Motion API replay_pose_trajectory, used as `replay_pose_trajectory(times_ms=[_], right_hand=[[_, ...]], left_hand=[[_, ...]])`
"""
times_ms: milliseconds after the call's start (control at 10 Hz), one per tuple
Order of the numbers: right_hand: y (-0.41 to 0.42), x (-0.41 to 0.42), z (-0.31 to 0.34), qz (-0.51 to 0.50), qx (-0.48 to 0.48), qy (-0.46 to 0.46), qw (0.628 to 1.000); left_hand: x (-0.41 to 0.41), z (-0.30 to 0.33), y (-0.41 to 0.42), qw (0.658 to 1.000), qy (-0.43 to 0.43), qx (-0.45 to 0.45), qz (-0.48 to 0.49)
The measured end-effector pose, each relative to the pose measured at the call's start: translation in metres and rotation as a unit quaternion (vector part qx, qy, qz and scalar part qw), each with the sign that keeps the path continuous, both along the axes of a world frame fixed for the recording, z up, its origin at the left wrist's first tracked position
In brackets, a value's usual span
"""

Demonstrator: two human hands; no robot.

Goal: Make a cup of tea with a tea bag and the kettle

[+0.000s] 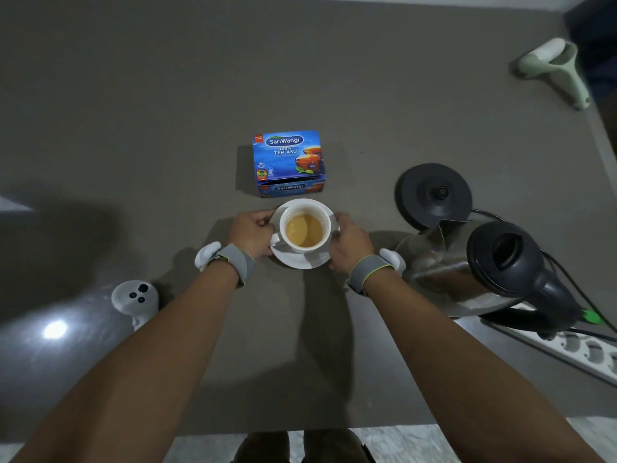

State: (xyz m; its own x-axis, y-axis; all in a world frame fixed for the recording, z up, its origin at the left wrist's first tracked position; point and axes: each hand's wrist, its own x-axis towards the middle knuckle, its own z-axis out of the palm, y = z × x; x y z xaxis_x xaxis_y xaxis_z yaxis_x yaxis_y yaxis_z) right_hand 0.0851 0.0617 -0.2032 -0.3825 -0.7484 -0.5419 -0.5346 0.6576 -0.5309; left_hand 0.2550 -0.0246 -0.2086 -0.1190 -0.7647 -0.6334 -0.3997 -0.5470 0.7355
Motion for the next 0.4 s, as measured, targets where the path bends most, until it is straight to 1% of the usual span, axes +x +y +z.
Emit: replay_pose_trajectory(times_ms=[200, 300, 400], right_hand=[[0.001, 0.0, -0.002, 0.005, -0.004, 0.003, 1.0], [0.001, -0.002, 0.003, 0.029, -0.005, 0.027, 0.999], [0.003, -0.007, 0.018, 0.065, -0.014, 0.129, 0.989]], left_hand=[[0.001, 0.002, 0.002, 1.0, 0.01, -0.001, 0.006], [0.0, 0.008, 0.0, 1.0, 0.008, 0.008, 0.0], [0.01, 0.02, 0.0, 0.997, -0.055, -0.055, -0.025]])
